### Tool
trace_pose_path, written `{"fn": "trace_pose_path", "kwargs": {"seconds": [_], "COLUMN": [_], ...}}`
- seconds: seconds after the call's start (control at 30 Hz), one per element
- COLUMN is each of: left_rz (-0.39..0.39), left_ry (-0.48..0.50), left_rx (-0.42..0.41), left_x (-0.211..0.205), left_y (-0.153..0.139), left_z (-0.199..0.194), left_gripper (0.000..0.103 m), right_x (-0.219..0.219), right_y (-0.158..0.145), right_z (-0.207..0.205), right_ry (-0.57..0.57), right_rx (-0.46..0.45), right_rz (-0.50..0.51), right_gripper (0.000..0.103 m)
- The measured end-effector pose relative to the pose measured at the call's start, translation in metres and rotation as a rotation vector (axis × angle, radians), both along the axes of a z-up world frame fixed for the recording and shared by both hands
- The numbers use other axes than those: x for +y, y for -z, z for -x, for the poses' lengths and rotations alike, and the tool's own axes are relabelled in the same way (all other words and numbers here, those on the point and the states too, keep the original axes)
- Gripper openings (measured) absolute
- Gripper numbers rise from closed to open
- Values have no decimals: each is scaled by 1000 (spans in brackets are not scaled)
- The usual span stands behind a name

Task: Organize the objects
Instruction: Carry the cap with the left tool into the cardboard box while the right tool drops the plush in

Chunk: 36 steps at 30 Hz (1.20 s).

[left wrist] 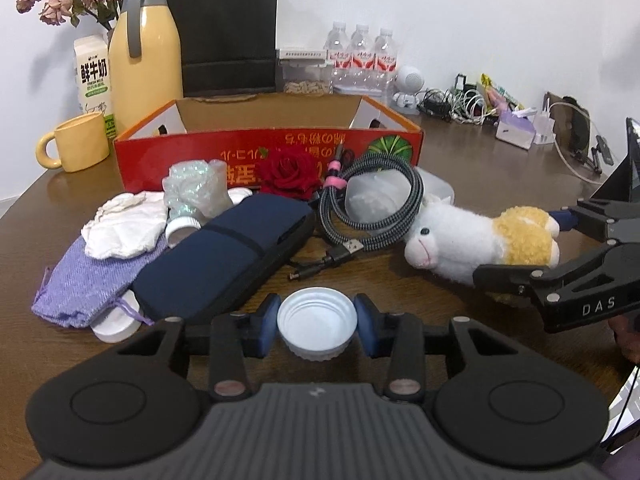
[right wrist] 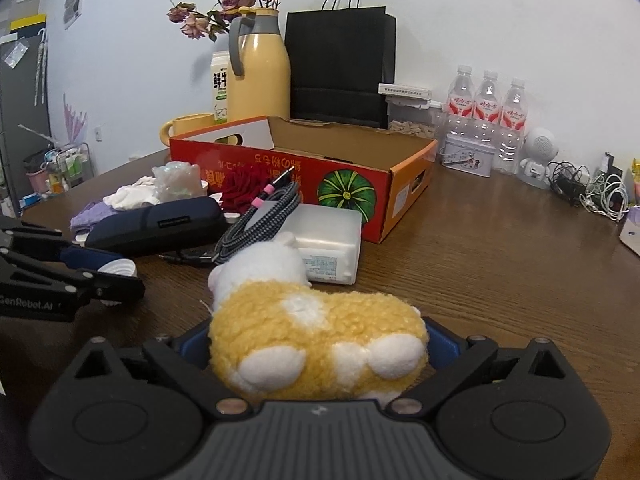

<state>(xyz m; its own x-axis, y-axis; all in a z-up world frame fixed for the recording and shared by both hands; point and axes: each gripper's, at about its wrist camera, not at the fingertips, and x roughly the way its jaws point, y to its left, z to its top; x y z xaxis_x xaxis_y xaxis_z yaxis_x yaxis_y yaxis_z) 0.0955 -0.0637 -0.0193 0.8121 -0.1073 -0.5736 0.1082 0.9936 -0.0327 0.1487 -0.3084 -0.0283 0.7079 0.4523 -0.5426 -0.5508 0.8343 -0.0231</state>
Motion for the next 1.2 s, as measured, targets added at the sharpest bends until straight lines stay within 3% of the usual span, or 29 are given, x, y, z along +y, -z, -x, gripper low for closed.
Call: {"fn": "trace_pose_path", "kwargs": {"seconds": [0.47, 0.73, 0.93, 1.2], "left_rz": [46, 50, 27, 44], "left_ry": [39, 19, -14, -94], "left_rx": [-69, -181, -289, -315], "left_x": [17, 35, 47, 65], "left_y": [-12, -44, -81, -105], "left_z": [13, 7, -36, -112], "left_gripper": [41, 41, 41, 41], "right_x": [0, 16, 42, 87], "right_y": [-25, -49, -74, -89], "right_z": [39, 43, 10, -75], "right_ry": [72, 68, 81, 133], "right_rx": [-76, -145, -226, -239], "right_rz": [-9, -13, -47, -118], "right_gripper": [98, 98, 98, 98]}}
